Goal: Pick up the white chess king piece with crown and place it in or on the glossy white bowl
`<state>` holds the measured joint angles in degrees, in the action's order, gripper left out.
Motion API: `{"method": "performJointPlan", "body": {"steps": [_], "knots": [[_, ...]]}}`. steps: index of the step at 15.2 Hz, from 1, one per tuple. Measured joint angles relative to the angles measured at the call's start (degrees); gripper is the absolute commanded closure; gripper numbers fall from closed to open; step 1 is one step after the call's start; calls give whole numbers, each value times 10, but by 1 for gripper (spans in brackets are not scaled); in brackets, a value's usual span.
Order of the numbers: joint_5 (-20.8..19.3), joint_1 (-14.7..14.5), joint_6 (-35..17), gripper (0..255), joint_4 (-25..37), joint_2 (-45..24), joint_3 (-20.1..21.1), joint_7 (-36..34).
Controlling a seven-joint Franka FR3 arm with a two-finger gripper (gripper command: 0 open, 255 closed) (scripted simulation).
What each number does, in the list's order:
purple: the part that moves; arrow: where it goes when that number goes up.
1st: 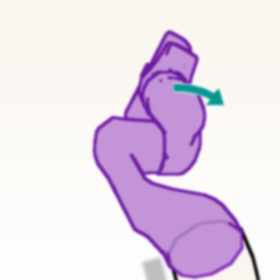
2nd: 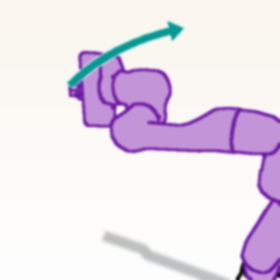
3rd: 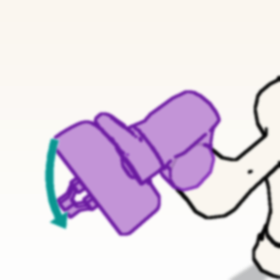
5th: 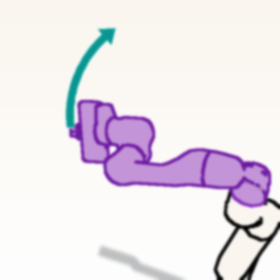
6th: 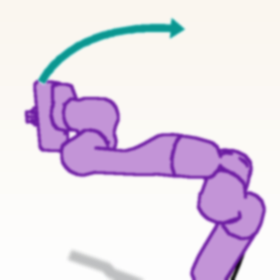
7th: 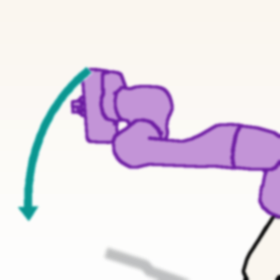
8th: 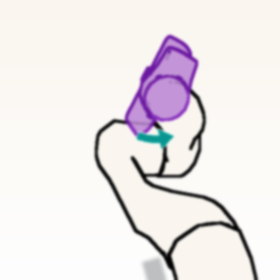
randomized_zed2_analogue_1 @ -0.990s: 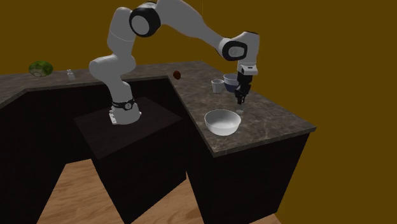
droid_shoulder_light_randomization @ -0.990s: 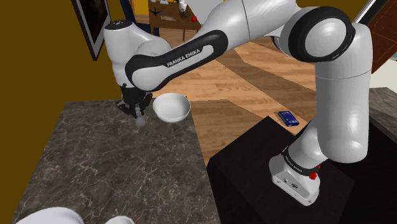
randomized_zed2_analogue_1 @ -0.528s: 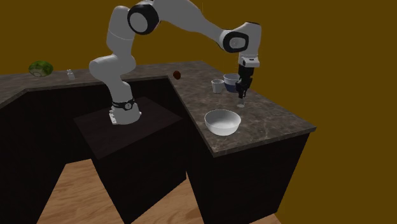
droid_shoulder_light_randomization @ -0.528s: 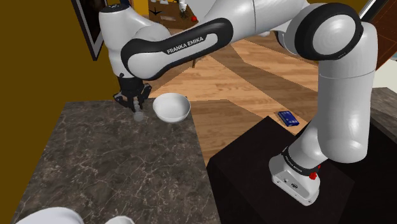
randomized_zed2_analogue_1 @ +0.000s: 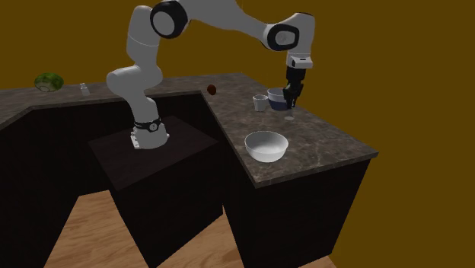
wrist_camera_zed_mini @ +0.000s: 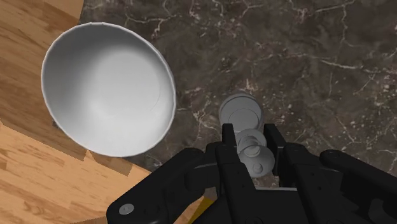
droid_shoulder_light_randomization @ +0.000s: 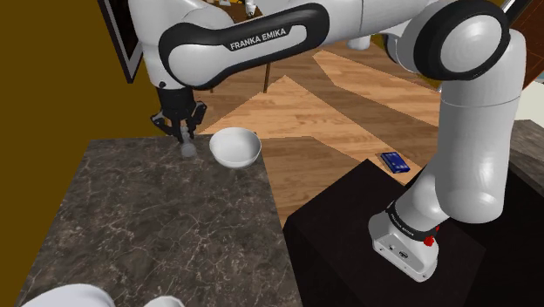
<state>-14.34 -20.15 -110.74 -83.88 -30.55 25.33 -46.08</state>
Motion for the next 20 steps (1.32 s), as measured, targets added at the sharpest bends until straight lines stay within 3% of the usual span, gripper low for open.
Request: {"method": "performJointPlan", "body": {"steps": [4, 15, 20], "knots": [[10, 16, 8, 255, -14, 24, 2, 15], [78, 142, -45, 255, -208, 184, -14, 153], [78, 149, -79, 255, -243, 185, -18, 162]]}}
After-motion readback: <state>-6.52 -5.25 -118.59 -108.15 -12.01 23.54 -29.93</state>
